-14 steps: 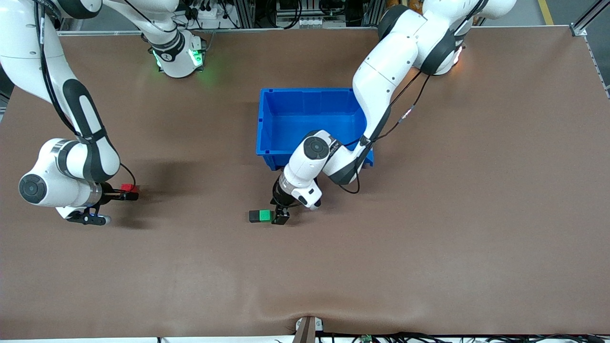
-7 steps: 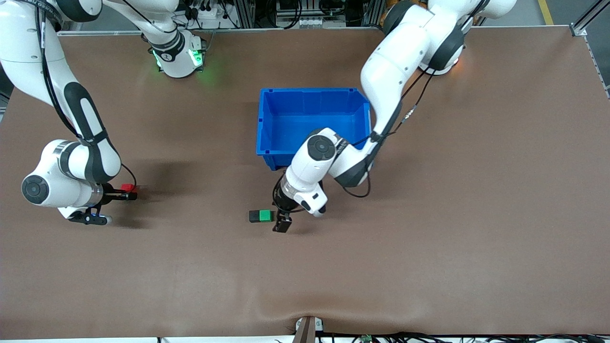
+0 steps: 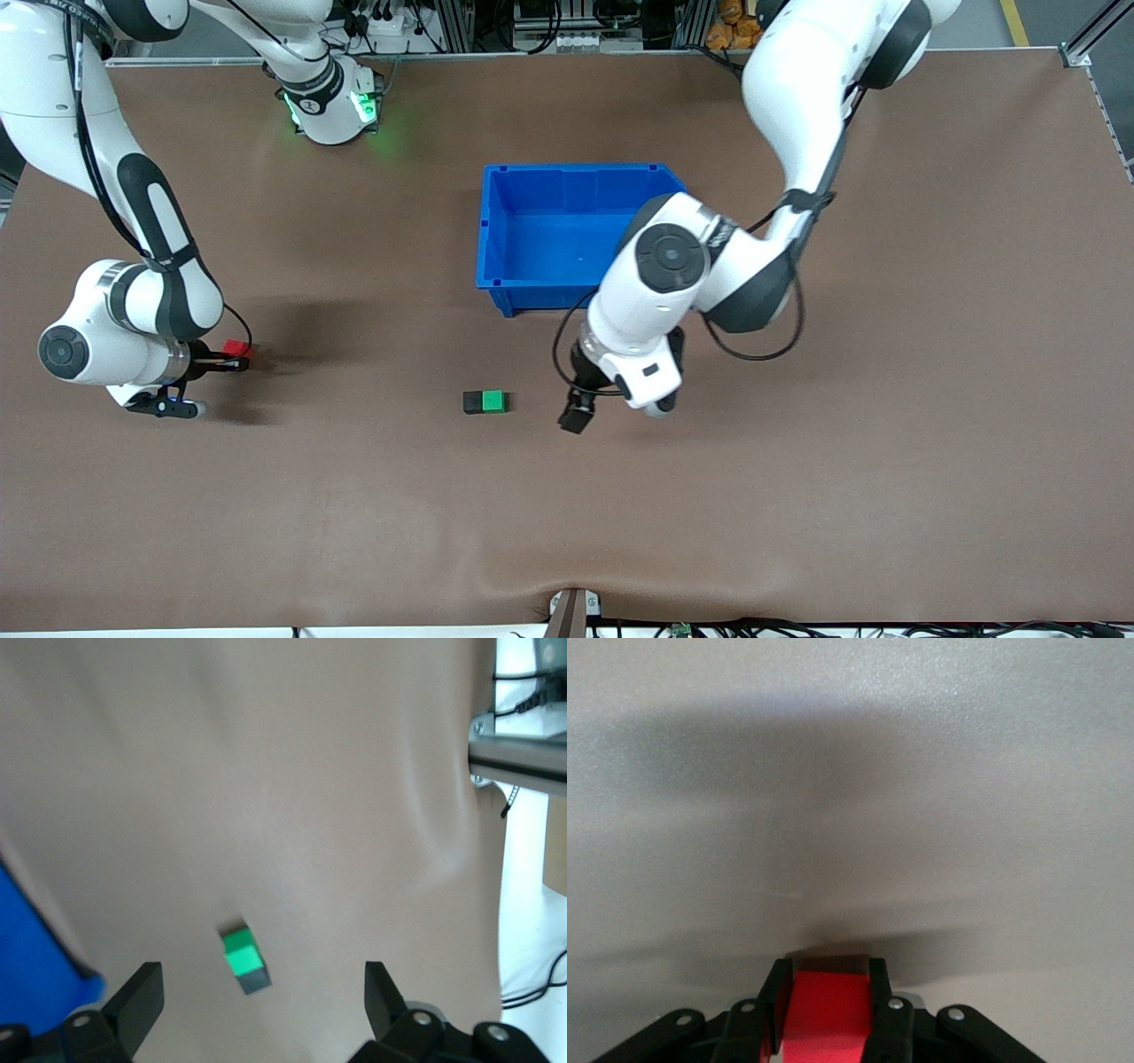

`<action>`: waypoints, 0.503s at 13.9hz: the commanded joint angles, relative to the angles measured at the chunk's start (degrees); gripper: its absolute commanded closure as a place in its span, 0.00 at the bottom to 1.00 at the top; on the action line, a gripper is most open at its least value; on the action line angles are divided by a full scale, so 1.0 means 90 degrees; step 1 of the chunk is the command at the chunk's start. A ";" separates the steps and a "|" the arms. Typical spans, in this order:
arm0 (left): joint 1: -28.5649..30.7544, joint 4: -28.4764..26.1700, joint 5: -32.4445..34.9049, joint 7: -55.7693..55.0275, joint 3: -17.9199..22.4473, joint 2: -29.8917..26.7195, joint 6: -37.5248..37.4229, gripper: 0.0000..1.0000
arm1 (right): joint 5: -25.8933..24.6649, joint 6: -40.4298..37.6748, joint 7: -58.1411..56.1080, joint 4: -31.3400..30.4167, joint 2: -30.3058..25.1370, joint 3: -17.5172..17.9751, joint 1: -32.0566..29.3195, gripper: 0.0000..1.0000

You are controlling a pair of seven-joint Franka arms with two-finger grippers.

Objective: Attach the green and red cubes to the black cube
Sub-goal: 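Open the left gripper and withdraw it while the right gripper lifts red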

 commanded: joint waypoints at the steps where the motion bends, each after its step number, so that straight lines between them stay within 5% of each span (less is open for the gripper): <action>1: 0.0401 -0.0263 0.0247 0.1018 -0.0026 -0.0849 -0.1249 0.00 | 0.0068 -0.0004 0.0044 0.0066 -0.0014 0.0081 -0.0096 1.00; 7: 0.1280 -0.0273 0.0268 0.3432 -0.0027 -0.1983 -0.3292 0.00 | 0.0234 -0.0014 0.0367 0.0252 -0.0023 0.0081 -0.0106 1.00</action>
